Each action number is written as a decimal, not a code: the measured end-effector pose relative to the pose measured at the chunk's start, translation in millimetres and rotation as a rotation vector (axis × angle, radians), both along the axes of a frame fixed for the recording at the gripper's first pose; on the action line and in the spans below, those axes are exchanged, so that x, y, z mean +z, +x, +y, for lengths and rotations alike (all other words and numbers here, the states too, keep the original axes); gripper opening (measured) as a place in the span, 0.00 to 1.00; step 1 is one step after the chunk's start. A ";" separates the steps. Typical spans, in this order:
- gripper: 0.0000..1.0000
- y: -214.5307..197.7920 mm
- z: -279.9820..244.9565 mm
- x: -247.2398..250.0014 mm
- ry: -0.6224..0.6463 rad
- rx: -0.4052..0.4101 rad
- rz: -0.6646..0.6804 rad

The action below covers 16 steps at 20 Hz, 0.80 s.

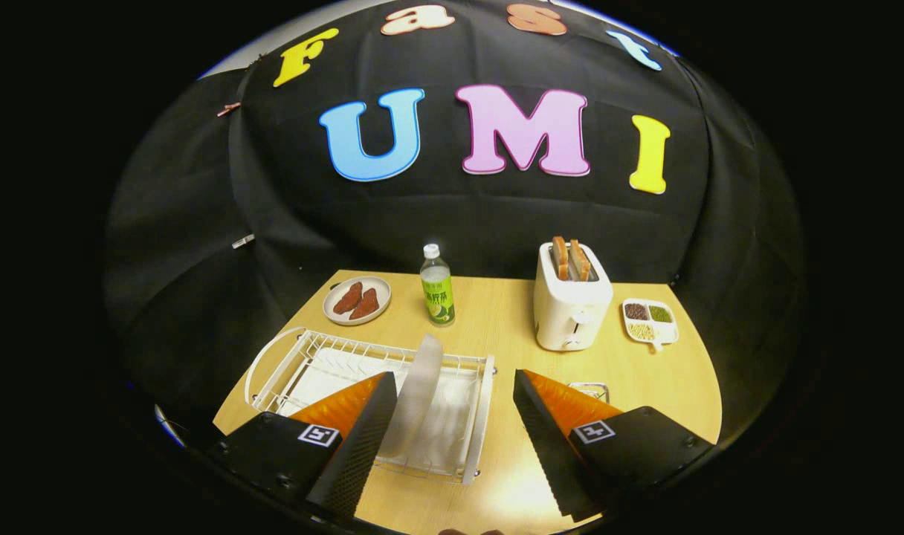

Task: Take the plate from the dish rack, then take the spoon from the basket and place it into the plate.

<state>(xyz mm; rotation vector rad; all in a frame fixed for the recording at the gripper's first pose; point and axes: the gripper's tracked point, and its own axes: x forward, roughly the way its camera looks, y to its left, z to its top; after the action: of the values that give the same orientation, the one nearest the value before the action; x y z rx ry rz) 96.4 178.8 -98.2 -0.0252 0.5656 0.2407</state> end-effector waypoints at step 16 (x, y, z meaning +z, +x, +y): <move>0.45 26.6 40.5 -86.0 0.027 -0.101 0.327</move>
<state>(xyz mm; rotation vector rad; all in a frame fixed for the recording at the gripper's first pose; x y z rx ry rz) 123.0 219.3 -184.2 0.0699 0.8861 0.1542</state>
